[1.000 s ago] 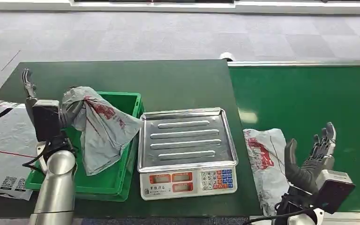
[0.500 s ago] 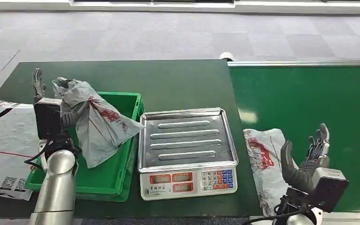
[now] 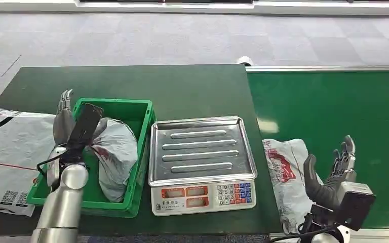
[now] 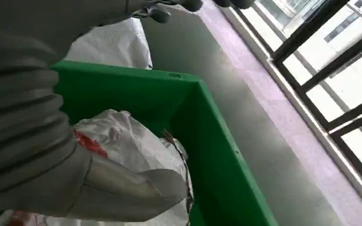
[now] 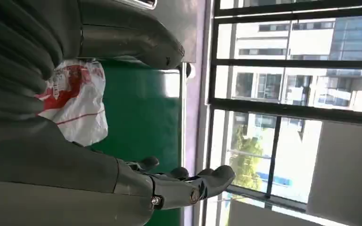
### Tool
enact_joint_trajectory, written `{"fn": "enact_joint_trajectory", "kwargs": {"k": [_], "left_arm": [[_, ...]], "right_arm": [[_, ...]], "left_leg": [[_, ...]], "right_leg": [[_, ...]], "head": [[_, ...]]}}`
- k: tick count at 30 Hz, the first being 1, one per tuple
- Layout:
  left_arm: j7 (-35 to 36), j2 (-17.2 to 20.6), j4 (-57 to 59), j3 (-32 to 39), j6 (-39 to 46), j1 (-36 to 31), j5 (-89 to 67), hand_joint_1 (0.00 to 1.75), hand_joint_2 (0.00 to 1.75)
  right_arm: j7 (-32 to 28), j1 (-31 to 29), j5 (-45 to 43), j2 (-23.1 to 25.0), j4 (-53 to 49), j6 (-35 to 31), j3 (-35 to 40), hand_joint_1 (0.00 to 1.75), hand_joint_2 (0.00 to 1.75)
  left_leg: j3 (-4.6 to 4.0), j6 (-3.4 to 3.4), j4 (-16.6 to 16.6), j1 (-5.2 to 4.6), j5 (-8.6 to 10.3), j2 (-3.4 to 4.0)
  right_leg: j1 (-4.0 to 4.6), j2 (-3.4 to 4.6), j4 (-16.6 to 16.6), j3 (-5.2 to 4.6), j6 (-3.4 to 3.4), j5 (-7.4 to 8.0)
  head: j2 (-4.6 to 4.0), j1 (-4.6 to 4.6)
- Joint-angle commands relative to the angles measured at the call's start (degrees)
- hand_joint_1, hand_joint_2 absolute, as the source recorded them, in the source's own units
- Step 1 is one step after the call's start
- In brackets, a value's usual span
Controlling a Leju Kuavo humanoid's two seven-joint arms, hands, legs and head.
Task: Moved the parcel from conveyor to table for the left to box.
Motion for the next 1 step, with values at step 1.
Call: {"fn": "enact_joint_trajectory", "kwargs": {"k": [1], "left_arm": [[0.43,0.05,9.0,3.67,0.38,-3.51,-1.69,0.0,1.75]], "right_arm": [[0.49,-1.71,0.1,0.73,2.91,-0.06,-2.58,0.0,1.75]], "left_leg": [[0.11,0.04,-0.12,-0.01,0.04,-0.04]], "right_leg": [[0.0,-0.05,-0.11,0.12,0.0,0.03]], "head": [[0.0,0.0]]}}
